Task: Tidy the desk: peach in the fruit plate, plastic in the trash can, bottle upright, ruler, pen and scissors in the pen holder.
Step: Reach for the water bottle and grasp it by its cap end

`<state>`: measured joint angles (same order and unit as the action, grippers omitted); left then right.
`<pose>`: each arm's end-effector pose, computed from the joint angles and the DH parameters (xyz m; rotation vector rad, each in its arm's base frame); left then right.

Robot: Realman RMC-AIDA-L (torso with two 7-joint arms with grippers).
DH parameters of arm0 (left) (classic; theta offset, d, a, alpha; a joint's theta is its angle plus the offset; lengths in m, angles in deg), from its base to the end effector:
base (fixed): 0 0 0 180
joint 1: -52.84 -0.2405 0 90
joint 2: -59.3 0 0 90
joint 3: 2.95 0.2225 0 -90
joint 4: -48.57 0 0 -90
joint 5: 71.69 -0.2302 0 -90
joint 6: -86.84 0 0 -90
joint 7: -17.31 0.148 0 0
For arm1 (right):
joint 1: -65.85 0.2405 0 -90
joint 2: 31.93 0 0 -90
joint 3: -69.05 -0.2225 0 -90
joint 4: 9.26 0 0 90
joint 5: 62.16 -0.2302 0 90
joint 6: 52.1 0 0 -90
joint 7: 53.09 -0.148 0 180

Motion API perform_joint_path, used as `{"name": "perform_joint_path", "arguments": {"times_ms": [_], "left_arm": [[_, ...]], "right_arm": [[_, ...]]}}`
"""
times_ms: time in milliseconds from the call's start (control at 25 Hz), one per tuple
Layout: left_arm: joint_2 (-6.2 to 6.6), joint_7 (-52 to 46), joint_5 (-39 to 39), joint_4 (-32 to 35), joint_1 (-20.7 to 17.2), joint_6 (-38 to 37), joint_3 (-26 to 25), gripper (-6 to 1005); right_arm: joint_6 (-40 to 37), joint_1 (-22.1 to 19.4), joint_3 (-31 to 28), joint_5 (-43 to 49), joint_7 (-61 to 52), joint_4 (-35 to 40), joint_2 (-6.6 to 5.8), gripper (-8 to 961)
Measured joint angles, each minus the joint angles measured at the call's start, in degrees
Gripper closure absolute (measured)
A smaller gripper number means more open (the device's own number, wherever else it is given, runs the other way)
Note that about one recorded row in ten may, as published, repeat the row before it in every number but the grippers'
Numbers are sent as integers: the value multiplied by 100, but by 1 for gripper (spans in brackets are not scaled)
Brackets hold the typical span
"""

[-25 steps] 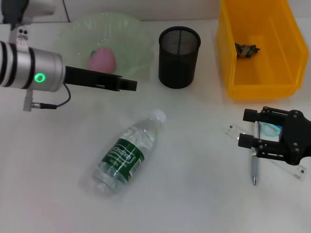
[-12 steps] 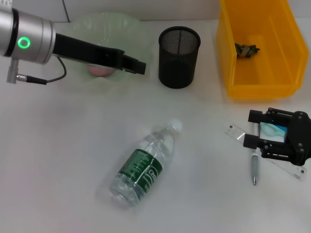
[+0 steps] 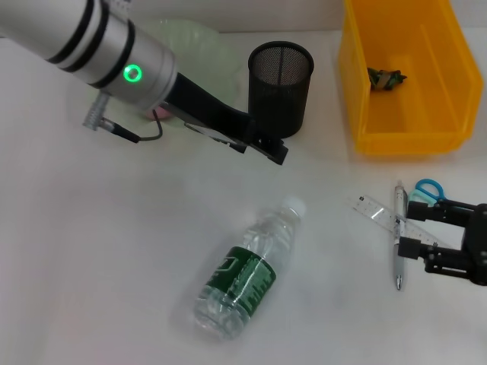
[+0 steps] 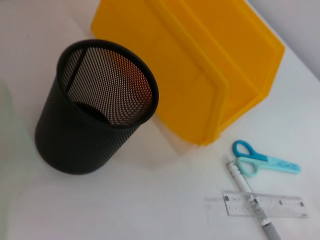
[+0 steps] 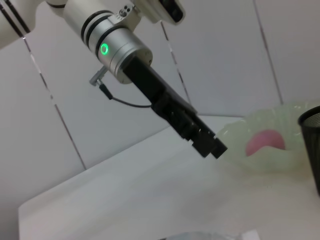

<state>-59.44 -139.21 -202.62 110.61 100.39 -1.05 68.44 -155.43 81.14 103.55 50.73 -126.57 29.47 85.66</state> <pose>-0.0901 0.3798 -0.0081 -2.7091 -1.3231 0.0861 0.3058 0.2433 0.0415 -2.6589 0.7396 0.8502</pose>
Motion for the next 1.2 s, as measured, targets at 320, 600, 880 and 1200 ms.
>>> {"name": "perform_joint_path", "arguments": {"times_ms": [320, 600, 880, 1200], "left_arm": [[-45, -578, -191, -176, 239, 282, 816, 227], [-45, -815, 64, -260, 206, 614, 1371, 159], [-44, -786, 456, -651, 184, 1249, 1925, 175], [-44, -815, 414, -770, 132, 1821, 2459, 200]], "right_arm": [[85, -32, -217, 73, 65, -85, -56, 240], [285, -45, -305, 76, 72, -85, -59, 239], [359, -25, -378, 61, 82, -85, -59, 239], [366, 18, -375, 48, 159, -116, -10, 240]]}}
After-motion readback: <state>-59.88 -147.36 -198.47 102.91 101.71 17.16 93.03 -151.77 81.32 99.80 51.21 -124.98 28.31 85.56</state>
